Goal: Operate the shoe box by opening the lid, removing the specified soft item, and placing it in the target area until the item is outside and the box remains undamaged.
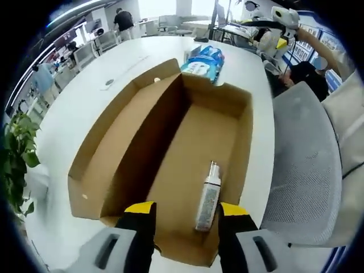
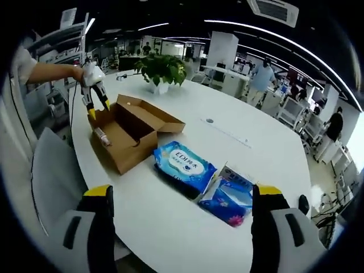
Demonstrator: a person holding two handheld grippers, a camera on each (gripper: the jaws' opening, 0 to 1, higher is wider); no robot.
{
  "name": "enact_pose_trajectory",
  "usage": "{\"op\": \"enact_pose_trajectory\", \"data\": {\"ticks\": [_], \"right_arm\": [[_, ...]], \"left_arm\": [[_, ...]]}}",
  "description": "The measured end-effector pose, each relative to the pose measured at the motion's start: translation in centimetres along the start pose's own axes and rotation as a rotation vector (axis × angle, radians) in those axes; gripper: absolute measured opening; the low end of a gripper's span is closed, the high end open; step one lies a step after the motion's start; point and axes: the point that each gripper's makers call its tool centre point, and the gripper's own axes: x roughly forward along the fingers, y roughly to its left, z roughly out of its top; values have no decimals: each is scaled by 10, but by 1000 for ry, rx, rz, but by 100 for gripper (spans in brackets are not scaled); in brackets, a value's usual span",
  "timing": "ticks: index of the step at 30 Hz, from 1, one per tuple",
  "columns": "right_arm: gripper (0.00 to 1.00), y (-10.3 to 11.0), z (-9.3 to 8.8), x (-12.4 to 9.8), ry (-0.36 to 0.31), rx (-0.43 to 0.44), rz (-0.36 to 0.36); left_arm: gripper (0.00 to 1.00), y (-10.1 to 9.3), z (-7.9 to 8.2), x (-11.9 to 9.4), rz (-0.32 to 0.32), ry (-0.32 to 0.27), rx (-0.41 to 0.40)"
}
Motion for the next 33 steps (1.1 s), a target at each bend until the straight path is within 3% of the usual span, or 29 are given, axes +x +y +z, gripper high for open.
{"op": "enact_pose_trajectory", "data": {"ticks": [14, 33], "right_arm": [[96, 31, -19, -4, 19, 61, -26], [96, 42, -34, -6, 41, 136, -42]], "left_arm": [[41, -4, -10, 19, -85, 84, 93], [38, -11, -14, 44, -180, 183, 164]]}}
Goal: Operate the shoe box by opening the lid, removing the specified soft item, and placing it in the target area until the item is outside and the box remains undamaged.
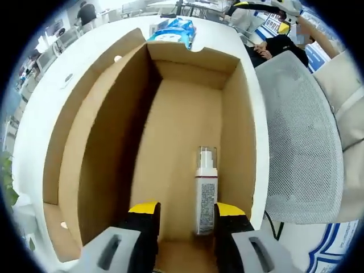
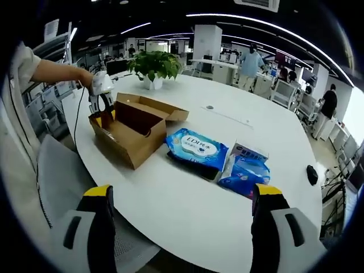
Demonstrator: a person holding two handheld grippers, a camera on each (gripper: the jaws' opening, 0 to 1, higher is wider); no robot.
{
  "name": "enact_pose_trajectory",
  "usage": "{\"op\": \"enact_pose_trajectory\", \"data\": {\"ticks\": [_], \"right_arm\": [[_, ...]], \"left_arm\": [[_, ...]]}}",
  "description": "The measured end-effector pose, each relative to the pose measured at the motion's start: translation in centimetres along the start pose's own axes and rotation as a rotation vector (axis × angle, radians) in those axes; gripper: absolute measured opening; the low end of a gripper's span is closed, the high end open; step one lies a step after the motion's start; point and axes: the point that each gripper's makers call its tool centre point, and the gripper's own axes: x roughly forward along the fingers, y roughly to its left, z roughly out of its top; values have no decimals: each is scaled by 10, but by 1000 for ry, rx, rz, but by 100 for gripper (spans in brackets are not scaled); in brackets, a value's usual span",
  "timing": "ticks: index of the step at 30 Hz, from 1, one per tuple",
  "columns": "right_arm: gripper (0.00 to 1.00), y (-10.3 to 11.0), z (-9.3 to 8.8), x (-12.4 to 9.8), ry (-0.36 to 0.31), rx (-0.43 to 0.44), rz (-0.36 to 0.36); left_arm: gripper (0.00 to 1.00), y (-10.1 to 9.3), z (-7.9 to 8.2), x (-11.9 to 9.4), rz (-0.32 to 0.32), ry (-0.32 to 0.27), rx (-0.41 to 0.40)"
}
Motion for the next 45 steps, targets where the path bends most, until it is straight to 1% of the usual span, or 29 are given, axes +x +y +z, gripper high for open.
{"op": "enact_pose_trajectory", "data": {"ticks": [2, 11, 13, 17, 22, 26, 32, 36, 39, 45], "right_arm": [[96, 0, -2, 0, 5, 2, -2], [96, 1, -6, 1, 2, 23, -5], [96, 1, -6, 1, 0, 28, -8], [96, 0, -7, 0, -5, 36, -14], [96, 0, -7, 1, -15, 45, -13], [96, 3, -8, 2, -16, 46, -8], [96, 9, -8, 5, -20, 51, 4], [96, 11, -8, 6, -23, 53, 8], [96, 12, -8, 7, -22, 53, 9], [96, 15, -7, 8, -26, 55, 14]], "left_arm": [[38, -1, 0, 3, -7, 12, 13], [38, -10, 8, 14, -44, 27, 32], [38, -9, 5, 18, -50, 33, 41], [36, -11, 6, 23, -50, 39, 53], [34, -13, 8, 26, -41, 36, 87], [30, -11, 7, 29, -34, 37, 93], [27, -8, 7, 35, -10, 26, 129], [24, -3, 6, 39, 19, 29, 183], [23, -2, 5, 42, 24, 30, 197], [21, -3, 6, 43, 35, 18, 264]]}}
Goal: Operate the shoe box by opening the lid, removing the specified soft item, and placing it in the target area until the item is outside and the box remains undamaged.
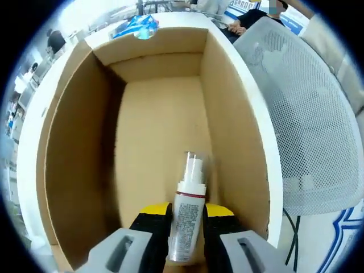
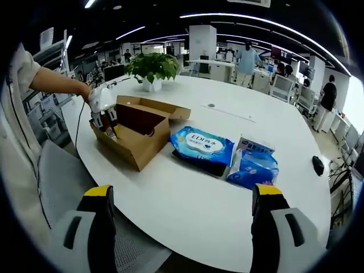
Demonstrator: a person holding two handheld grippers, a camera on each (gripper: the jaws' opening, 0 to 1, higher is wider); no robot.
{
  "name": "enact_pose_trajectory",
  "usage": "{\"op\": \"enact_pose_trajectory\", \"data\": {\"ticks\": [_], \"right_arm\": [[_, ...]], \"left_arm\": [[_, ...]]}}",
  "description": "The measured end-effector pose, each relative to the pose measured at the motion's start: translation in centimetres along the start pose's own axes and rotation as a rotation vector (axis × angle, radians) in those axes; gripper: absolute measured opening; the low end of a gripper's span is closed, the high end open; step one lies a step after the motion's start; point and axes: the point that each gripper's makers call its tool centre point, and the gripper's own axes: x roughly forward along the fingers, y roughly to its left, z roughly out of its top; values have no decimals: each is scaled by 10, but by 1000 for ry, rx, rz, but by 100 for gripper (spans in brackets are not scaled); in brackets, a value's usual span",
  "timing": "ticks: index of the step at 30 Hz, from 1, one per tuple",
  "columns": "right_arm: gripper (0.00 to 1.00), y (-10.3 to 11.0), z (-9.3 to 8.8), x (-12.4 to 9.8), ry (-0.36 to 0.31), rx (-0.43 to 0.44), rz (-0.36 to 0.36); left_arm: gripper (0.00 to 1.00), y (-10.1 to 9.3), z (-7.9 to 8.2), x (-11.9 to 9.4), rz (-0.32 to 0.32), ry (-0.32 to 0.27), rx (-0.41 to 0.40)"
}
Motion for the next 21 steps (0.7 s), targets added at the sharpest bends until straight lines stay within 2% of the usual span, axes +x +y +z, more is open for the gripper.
{"op": "enact_pose_trajectory", "data": {"ticks": [4, 13, 21], "right_arm": [[93, 3, 0, 0, 0, -1, 11], [94, 6, 0, 1, -8, -3, 19], [93, 9, 2, 0, -17, -11, 28]], "left_arm": [[20, 0, 0, 0, 8, 7, -4], [19, 2, -2, -3, 17, 26, -38], [19, 5, 4, -11, 39, 5, -68]]}}
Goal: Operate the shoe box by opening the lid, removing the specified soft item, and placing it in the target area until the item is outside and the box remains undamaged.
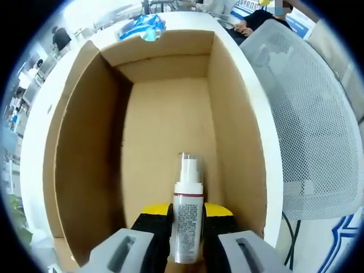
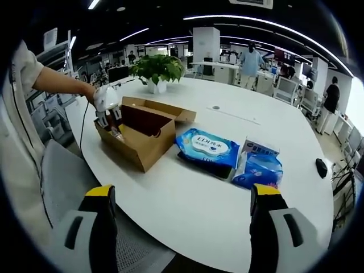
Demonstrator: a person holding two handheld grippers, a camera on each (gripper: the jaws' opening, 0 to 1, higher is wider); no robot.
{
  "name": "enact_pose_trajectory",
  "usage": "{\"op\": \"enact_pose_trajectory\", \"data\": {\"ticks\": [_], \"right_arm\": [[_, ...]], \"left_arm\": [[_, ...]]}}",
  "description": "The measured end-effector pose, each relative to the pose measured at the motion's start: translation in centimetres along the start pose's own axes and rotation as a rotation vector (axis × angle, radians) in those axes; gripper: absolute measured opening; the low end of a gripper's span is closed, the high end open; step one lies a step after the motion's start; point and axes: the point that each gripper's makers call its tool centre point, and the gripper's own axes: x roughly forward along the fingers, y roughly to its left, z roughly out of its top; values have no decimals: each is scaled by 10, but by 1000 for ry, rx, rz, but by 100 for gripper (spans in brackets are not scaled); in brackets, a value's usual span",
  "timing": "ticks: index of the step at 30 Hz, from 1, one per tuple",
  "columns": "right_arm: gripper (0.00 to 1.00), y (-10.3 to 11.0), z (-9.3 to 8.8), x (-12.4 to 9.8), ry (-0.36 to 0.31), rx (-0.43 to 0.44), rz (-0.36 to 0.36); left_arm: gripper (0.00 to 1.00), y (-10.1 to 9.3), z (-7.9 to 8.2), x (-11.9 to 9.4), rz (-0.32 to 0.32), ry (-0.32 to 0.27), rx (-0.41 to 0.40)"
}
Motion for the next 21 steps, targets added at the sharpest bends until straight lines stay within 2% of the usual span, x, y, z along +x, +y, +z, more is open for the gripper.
{"op": "enact_pose_trajectory", "data": {"ticks": [17, 21], "right_arm": [[91, 14, 8, 8, -9, -35, 44], [89, 20, 12, 11, -17, -53, 60]], "left_arm": [[19, 1, 18, -24, 49, -100, -60], [19, -1, 27, -34, 62, -134, -70]]}}
